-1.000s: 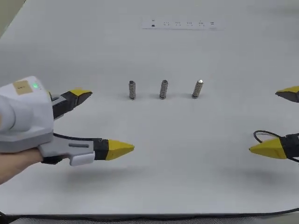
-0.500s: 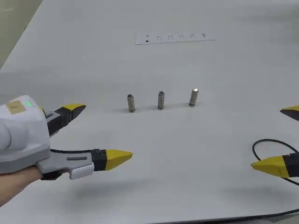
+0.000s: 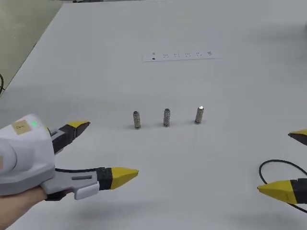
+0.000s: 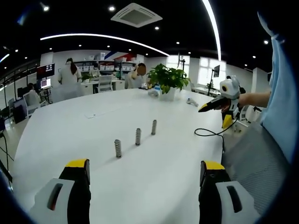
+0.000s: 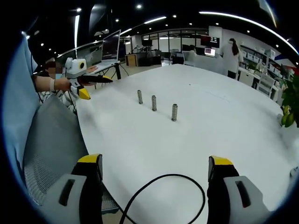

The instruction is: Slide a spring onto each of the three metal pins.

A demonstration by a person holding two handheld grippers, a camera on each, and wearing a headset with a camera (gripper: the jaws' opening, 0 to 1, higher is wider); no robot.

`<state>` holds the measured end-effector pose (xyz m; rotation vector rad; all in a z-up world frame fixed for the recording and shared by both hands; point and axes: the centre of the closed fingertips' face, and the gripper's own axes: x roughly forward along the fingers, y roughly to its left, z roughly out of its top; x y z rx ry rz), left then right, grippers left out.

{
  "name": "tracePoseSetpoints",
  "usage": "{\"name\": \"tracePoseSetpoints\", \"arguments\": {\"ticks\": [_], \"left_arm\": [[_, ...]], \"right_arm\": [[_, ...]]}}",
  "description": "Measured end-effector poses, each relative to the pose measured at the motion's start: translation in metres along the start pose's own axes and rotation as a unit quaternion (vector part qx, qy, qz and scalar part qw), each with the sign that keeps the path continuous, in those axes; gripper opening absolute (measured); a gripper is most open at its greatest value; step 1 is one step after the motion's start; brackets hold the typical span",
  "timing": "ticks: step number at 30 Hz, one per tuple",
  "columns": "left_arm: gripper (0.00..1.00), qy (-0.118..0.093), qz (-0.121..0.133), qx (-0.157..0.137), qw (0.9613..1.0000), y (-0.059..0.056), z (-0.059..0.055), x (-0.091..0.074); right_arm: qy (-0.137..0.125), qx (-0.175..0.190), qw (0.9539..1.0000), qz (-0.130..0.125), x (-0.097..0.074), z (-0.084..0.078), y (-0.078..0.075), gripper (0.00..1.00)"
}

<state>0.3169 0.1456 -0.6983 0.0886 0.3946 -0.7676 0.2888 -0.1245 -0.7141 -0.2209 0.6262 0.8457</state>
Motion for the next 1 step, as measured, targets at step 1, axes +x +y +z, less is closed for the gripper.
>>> {"name": "tracePoseSetpoints", "arguments": {"ticks": [1], "left_arm": [[0.96, -0.001, 0.0, 0.001, 1.0, -0.0003, 0.0005, -0.0004]], "right_arm": [[0.0, 0.001, 1.0, 0.0, 0.0002, -0.0001, 0.0001, 0.92]]}}
